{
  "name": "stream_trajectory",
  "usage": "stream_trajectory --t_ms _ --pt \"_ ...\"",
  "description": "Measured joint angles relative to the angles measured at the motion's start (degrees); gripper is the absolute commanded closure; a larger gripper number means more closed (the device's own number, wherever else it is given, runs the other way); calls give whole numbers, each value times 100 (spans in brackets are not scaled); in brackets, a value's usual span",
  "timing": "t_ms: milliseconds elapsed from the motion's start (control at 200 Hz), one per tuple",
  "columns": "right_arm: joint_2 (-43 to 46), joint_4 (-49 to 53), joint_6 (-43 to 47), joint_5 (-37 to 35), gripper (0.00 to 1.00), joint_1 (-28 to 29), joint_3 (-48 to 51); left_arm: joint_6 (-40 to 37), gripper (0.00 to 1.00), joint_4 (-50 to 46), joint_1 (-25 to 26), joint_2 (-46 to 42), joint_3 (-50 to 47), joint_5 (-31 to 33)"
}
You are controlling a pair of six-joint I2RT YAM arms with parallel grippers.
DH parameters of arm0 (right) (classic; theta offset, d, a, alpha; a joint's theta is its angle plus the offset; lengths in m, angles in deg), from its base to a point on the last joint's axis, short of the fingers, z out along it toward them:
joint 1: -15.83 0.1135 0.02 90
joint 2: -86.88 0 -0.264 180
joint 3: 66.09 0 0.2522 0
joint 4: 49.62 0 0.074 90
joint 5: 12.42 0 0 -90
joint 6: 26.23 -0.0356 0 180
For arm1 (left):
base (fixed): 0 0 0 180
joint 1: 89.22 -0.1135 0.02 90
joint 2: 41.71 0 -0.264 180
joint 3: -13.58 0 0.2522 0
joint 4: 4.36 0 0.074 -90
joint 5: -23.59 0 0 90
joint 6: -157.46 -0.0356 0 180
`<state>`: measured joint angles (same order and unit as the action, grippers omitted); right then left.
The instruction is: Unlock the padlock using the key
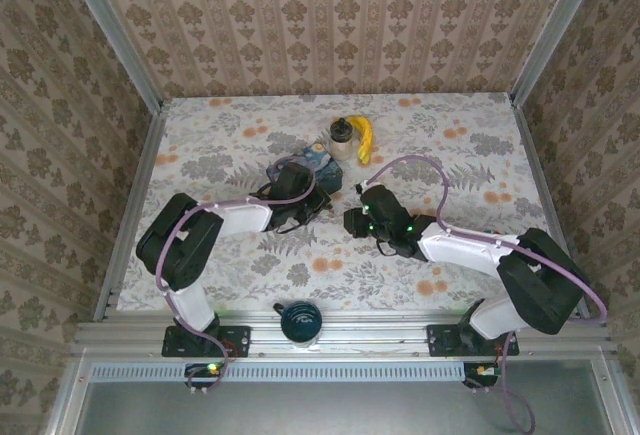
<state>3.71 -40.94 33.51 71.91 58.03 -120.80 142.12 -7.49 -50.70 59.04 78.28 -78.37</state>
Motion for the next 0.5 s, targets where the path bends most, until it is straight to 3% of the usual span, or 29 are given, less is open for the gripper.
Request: stream_trajectory --t_ms 500 --pt "-1034 125 1405 -758 71 494 -876 -142 100 -168 -107 -24 57 -393"
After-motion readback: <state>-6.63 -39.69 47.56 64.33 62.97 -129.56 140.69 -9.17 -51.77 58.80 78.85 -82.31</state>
